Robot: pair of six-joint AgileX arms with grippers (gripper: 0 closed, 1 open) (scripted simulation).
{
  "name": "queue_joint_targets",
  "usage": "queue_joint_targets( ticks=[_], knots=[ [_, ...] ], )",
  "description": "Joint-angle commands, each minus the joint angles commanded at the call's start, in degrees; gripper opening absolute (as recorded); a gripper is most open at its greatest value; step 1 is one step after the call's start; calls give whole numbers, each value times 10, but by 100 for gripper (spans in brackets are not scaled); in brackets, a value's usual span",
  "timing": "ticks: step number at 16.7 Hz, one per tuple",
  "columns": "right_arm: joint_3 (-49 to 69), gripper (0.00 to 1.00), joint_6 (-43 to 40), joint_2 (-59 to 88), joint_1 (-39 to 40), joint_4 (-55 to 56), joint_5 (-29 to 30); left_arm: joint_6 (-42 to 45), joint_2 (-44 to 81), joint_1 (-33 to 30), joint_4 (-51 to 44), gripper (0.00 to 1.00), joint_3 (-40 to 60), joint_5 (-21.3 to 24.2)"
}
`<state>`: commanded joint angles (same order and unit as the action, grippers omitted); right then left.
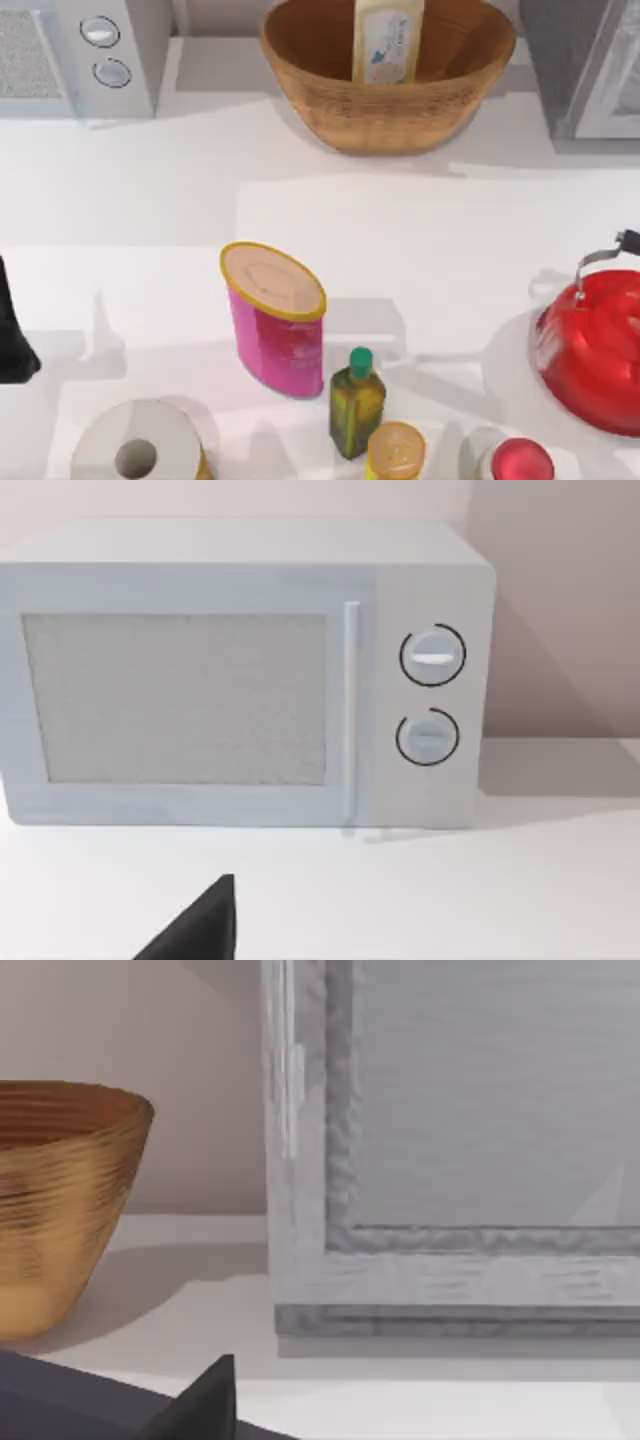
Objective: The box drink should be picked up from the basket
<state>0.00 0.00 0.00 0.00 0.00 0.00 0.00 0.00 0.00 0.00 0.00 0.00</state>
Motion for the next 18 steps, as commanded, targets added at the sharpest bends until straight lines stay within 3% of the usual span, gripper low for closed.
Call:
queue_joint_targets(
  ticks=[7, 18],
  knots=[
    [0, 100, 0, 0, 0, 0, 0, 3, 82, -29, 26, 100, 55, -22],
    [0, 100, 0, 0, 0, 0, 0, 4, 623, -196, 213, 100, 422, -174]
  ],
)
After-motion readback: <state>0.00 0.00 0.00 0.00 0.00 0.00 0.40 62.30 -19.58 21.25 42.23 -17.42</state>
